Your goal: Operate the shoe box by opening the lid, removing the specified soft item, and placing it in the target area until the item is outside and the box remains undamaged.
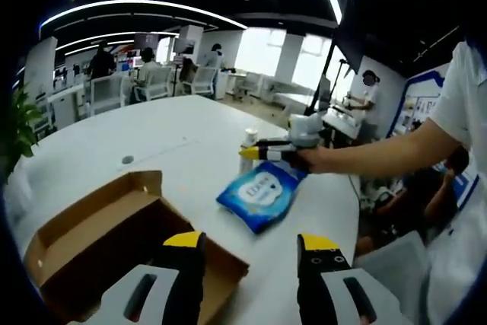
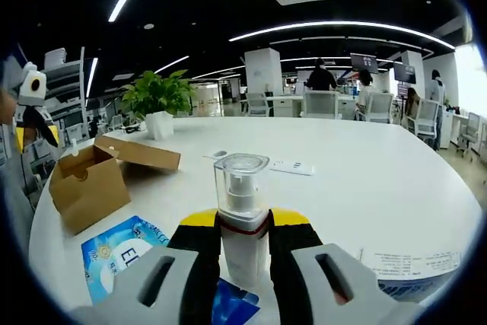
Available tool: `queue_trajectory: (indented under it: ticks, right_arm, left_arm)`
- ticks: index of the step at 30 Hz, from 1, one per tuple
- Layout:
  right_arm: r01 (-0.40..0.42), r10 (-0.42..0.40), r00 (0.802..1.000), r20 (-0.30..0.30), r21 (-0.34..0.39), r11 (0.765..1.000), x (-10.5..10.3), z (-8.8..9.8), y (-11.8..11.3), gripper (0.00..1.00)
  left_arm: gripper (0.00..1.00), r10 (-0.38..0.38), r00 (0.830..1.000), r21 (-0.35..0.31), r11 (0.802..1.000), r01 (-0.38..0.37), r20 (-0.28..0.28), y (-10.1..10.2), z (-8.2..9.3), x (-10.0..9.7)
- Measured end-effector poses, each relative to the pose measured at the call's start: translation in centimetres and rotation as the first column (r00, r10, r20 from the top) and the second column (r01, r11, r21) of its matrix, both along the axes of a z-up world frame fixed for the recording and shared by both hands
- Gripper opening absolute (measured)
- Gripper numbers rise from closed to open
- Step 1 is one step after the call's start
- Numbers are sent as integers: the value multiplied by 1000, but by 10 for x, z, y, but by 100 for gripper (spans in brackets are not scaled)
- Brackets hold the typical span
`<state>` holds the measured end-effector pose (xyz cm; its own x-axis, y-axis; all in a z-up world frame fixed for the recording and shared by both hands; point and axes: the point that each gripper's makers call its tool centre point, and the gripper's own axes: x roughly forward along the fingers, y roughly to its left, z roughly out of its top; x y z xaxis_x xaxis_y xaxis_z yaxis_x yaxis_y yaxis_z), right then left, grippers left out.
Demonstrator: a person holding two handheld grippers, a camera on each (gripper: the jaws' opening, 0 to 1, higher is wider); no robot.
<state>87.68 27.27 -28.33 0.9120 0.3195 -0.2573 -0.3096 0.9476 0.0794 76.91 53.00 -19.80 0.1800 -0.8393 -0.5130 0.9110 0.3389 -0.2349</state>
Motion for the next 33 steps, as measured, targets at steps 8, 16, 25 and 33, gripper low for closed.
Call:
queue_trajectory:
  ticks: [8,16,25,33]
  right_arm:
    - [-9,9,1000,5,-10,1000,-1,0,3,21]
    - [-11,12,1000,14,-37,999,0,0,1,22]
    - [-13,14,1000,17,-41,999,-3,2,5,22]
    - [-9,10,1000,17,-41,999,-13,10,18,24]
  left_arm:
    - [48,-1,1000,-2,1000,1,-8,0,-1,-1]
    - [48,0,1000,-4,1000,0,-13,-5,-1,-9]
    - [47,0,1000,-5,1000,0,-20,-4,-3,-7]
    - [47,1,1000,-5,1000,-1,-20,-1,-3,-4]
